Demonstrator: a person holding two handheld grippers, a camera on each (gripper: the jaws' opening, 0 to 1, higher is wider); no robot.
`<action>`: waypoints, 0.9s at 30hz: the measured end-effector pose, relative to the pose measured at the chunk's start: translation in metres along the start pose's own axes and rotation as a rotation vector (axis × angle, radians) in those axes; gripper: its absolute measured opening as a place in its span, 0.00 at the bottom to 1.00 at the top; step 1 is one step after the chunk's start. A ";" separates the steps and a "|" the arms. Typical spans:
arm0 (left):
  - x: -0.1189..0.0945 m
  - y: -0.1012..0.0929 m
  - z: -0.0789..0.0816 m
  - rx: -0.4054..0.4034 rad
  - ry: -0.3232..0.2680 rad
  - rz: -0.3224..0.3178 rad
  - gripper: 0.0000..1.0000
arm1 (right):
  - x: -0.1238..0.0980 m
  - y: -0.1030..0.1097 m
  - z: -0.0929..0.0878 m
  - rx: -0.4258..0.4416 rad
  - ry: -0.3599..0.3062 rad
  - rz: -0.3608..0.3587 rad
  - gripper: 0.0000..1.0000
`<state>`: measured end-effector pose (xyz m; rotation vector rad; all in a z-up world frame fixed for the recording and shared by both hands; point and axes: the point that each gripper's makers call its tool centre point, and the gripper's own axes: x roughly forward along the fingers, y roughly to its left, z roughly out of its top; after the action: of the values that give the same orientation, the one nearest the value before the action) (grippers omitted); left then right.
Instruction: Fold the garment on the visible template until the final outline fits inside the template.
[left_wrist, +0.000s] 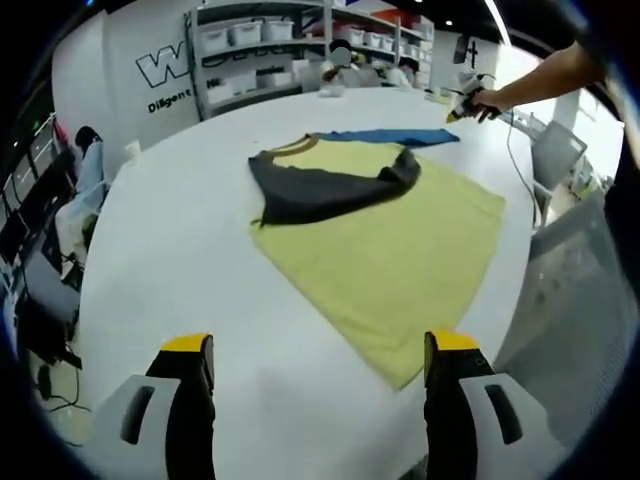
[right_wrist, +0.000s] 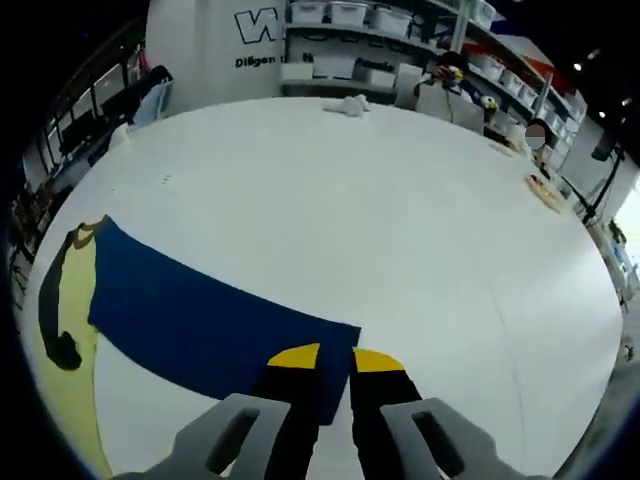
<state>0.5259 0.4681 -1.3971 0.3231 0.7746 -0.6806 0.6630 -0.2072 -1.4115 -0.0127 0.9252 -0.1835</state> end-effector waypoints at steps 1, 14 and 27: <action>0.000 0.000 0.000 0.003 0.001 0.001 0.84 | 0.001 0.000 -0.007 0.003 0.014 0.000 0.07; -0.002 -0.002 -0.003 0.013 0.000 -0.006 0.84 | -0.005 -0.004 -0.034 0.008 0.065 0.002 0.08; 0.005 -0.009 0.011 0.018 -0.042 -0.029 0.84 | -0.018 0.010 -0.044 -0.028 0.058 0.043 0.28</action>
<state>0.5282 0.4534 -1.3934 0.3137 0.7346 -0.7199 0.6187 -0.1918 -1.4252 -0.0134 0.9855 -0.1318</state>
